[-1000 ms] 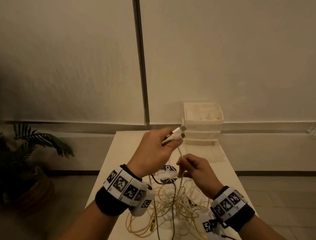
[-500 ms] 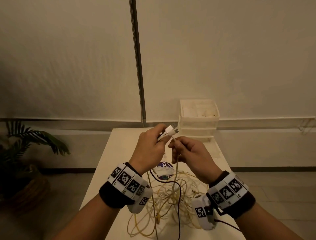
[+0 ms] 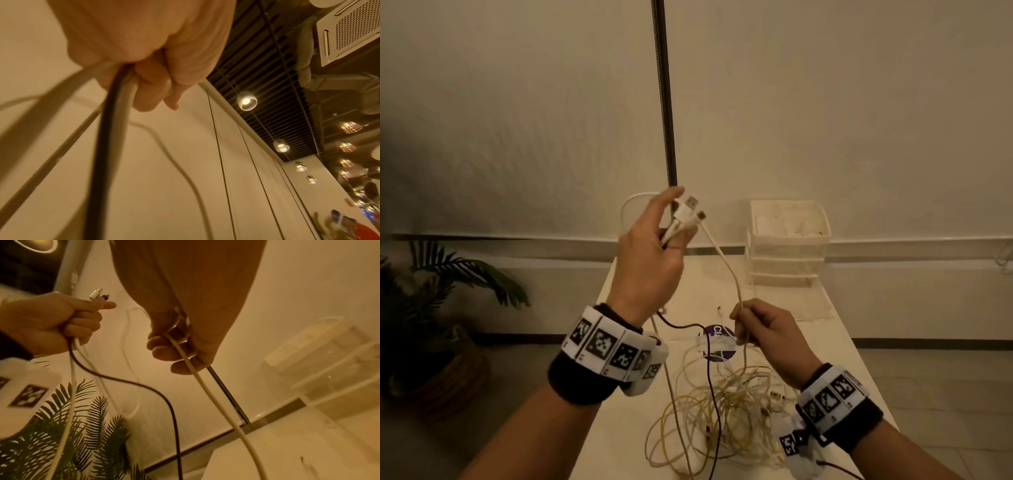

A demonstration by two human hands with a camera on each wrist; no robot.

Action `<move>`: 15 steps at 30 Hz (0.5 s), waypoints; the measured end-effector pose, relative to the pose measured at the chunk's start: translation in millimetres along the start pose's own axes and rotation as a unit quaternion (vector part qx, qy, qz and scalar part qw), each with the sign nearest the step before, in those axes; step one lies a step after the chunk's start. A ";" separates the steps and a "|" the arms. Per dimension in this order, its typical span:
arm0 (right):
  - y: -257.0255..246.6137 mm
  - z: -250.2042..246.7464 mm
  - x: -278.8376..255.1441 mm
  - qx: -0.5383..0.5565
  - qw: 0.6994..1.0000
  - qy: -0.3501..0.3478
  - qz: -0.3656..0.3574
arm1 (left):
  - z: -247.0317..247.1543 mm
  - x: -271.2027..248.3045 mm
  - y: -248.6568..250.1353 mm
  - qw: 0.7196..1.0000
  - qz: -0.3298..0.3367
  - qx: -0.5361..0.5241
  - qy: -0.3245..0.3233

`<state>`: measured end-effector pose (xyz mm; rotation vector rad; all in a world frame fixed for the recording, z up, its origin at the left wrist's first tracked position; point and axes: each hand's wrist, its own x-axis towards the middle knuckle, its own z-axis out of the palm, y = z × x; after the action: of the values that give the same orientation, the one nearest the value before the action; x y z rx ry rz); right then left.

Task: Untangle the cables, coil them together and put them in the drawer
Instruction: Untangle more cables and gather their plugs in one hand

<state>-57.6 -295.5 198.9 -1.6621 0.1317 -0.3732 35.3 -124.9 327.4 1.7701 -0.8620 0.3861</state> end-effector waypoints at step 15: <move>-51.9 -2.9 17.0 -0.006 0.998 -0.048 -0.035 | 40.5 -23.3 -27.8 0.974 -0.007 0.108 -0.201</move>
<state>-49.3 -296.6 253.0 -1.6955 0.0045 -0.3458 33.2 -149.1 278.8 2.0959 -1.1223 0.1127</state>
